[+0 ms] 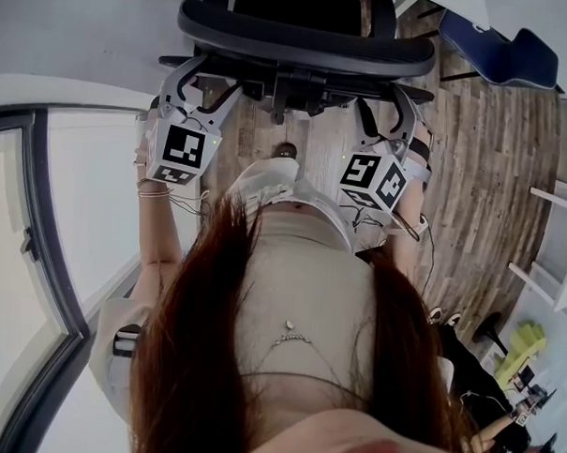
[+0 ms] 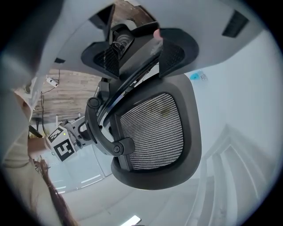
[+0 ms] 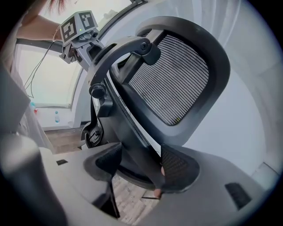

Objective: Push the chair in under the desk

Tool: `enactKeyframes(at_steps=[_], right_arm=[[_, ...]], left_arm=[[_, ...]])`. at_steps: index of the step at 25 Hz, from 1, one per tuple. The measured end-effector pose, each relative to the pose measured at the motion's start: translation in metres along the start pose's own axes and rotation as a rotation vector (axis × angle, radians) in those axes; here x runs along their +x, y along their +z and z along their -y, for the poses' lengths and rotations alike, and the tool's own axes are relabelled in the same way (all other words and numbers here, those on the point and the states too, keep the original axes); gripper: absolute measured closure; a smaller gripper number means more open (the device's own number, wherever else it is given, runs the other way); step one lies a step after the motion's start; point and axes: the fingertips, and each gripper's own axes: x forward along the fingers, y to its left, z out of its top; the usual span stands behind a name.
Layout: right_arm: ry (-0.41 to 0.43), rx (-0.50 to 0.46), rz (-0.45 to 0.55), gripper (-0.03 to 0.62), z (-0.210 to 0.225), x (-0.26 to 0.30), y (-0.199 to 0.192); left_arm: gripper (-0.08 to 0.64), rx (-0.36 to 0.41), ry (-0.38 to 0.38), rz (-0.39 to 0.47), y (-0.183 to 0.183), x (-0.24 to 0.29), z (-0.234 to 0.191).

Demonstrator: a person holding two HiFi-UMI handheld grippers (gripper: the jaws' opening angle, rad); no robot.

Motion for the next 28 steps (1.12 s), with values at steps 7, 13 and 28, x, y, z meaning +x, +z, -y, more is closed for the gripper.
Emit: enactKeyframes(at_steps=[7, 13, 28], right_arm=[[-0.056, -0.05, -0.019, 0.304, 0.004, 0.014, 0.003], [-0.056, -0.029, -0.035, 0.304, 0.007, 0.025, 0.008], [-0.064, -0.046, -0.06, 0.307, 0.019, 0.051, 0.016]], left_arm=[[0.279, 0.014, 0.015, 0.04, 0.0, 0.008, -0.011], [0.279, 0.025, 0.018, 0.057, 0.0, 0.016, -0.021], [0.279, 0.034, 0.005, 0.051, 0.003, 0.033, -0.041]])
